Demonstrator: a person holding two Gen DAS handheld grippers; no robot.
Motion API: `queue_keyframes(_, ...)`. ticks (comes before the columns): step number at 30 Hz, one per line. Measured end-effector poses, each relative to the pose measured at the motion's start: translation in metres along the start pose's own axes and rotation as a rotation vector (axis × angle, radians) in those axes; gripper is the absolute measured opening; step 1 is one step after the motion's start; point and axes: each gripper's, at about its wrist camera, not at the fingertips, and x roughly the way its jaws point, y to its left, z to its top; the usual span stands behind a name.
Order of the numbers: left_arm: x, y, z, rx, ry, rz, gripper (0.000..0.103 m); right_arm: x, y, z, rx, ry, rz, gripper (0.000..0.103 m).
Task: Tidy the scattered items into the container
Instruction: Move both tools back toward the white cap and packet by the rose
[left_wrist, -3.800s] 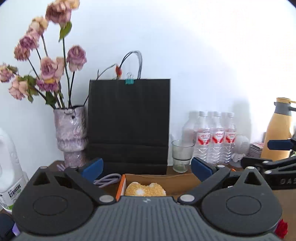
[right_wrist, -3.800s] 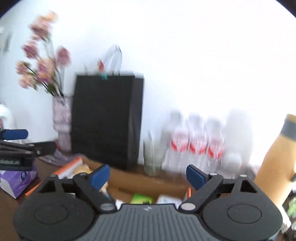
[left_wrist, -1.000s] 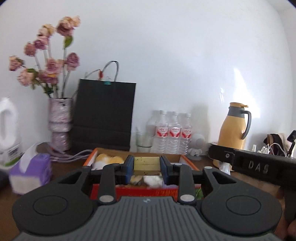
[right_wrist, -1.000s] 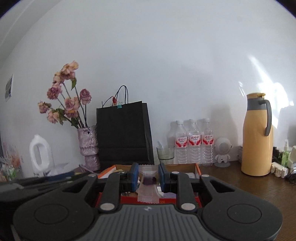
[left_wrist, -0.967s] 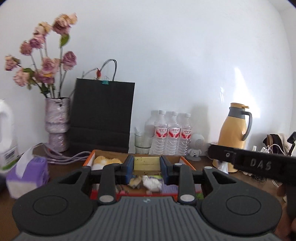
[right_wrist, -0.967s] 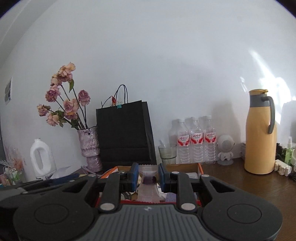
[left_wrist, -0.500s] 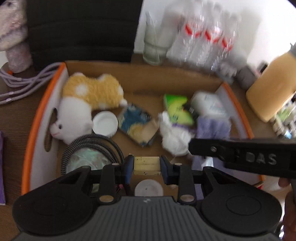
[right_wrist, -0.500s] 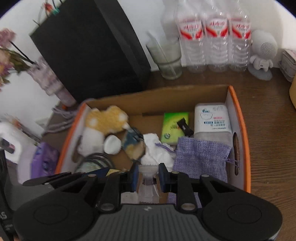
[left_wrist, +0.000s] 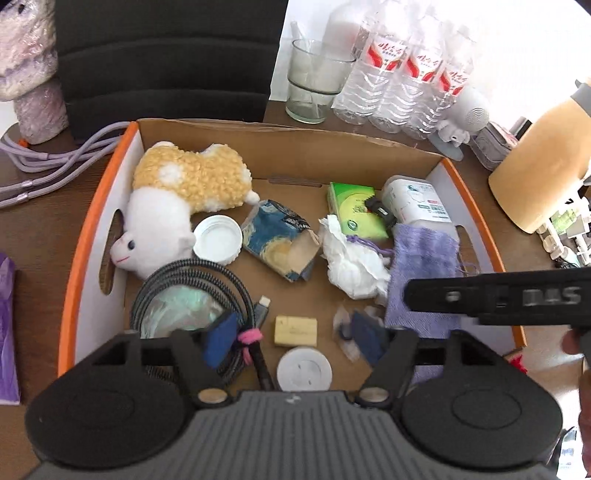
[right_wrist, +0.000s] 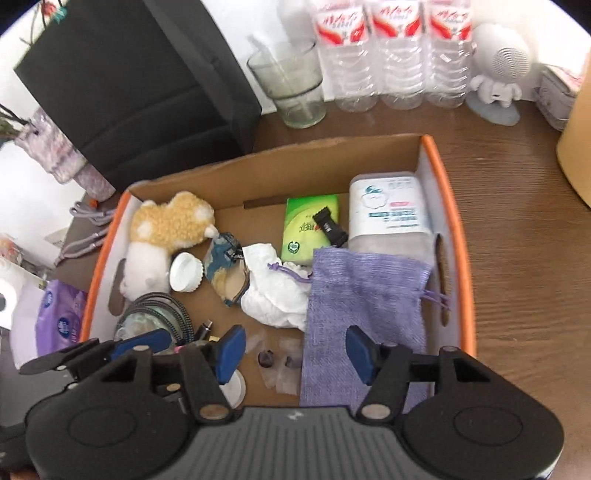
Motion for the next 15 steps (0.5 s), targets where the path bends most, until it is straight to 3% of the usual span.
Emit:
queue_keyframes(2, -0.017, -0.004, -0.016, -0.005, -0.090, 0.028, 0.080, -0.022, -0.001, -0.015, -0.029, -0.059, 0.025, 0.071)
queue_keyframes(4, -0.043, -0.011, -0.043, 0.009, -0.254, 0.078, 0.090, -0.045, -0.006, -0.038, -0.073, -0.163, 0.059, 0.082)
queue_keyframes(6, -0.068, -0.019, -0.084, 0.040, -0.496, 0.161, 0.098, -0.066, -0.017, -0.067, -0.101, -0.280, 0.081, 0.089)
queue_keyframes(8, -0.086, -0.026, -0.140, 0.055, -0.813, 0.261, 0.103, -0.079, -0.026, -0.105, -0.131, -0.402, 0.036, 0.089)
queue_keyframes(9, -0.090, -0.028, -0.166, 0.055, -0.917, 0.293, 0.103, -0.083, -0.029, -0.129, -0.155, -0.483, 0.006, 0.089)
queue_keyframes(10, -0.092, -0.030, -0.189, 0.048, -0.955, 0.305, 0.103, -0.085, -0.032, -0.156, -0.189, -0.578, -0.010, 0.089)
queue_keyframes(12, -0.088, -0.032, -0.218, 0.016, -0.900, 0.269, 0.103, -0.082, -0.036, -0.207, -0.250, -0.727, -0.025, 0.085)
queue_keyframes(13, -0.083, -0.033, -0.228, -0.007, -0.860, 0.245, 0.103, -0.076, -0.036, -0.224, -0.270, -0.742, -0.042, 0.078)
queue_keyframes(14, -0.079, -0.036, -0.233, -0.002, -0.809, 0.223, 0.103, -0.067, -0.035, -0.231, -0.277, -0.704, -0.073, 0.061)
queue_keyframes(15, -0.074, -0.041, -0.234, 0.027, -0.768, 0.214, 0.103, -0.057, -0.035, -0.232, -0.279, -0.650, -0.100, 0.054)
